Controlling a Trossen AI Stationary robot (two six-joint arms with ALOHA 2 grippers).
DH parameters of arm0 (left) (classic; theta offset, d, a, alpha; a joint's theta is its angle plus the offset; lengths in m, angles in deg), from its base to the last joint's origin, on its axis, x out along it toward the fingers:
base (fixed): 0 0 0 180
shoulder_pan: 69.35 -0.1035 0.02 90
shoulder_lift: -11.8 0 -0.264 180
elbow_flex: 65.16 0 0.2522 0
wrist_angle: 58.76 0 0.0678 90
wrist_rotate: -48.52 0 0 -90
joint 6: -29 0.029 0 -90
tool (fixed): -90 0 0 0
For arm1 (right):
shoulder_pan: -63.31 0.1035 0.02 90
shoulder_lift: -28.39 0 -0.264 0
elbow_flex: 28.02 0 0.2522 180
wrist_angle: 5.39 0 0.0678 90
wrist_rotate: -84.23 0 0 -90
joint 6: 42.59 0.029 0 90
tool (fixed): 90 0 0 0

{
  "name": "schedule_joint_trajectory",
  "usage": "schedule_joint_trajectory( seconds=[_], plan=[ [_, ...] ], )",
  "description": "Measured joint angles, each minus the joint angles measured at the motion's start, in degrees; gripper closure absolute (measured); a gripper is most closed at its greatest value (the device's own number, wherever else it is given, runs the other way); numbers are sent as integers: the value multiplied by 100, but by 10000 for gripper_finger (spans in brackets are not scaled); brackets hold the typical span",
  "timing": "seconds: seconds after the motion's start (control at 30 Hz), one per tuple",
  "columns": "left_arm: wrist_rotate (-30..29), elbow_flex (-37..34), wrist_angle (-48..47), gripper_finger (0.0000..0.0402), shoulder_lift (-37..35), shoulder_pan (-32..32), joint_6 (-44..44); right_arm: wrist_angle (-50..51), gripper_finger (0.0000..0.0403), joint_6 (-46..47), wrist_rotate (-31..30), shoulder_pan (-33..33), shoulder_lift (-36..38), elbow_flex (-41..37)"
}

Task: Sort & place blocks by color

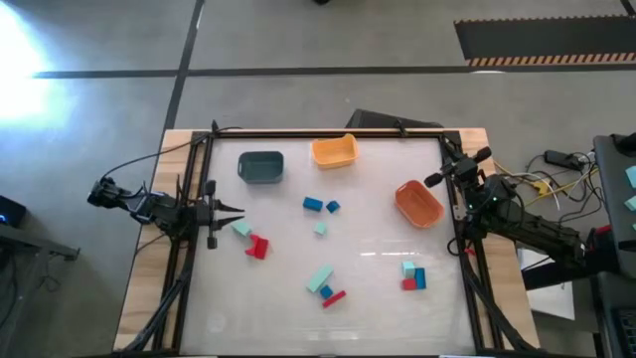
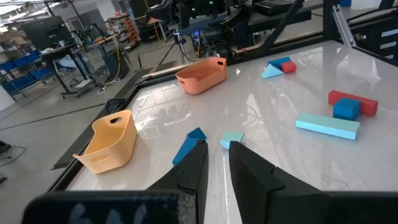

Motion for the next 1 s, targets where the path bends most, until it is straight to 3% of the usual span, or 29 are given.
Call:
schedule_joint_trajectory(
  seconds=[0.83, 0.93, 1.0],
  plan=[
    [2, 0, 206, 353, 0, 0, 2, -2, 394, 9, 7, 0, 0, 0],
    [3, 0, 329, 353, 0, -1, 2, 4, 394, 779, 134, 9, -1, 0],
    [0, 0, 449, 353, 0, -2, 0, 52, 394, 1940, 331, 11, 0, 0]
  ],
)
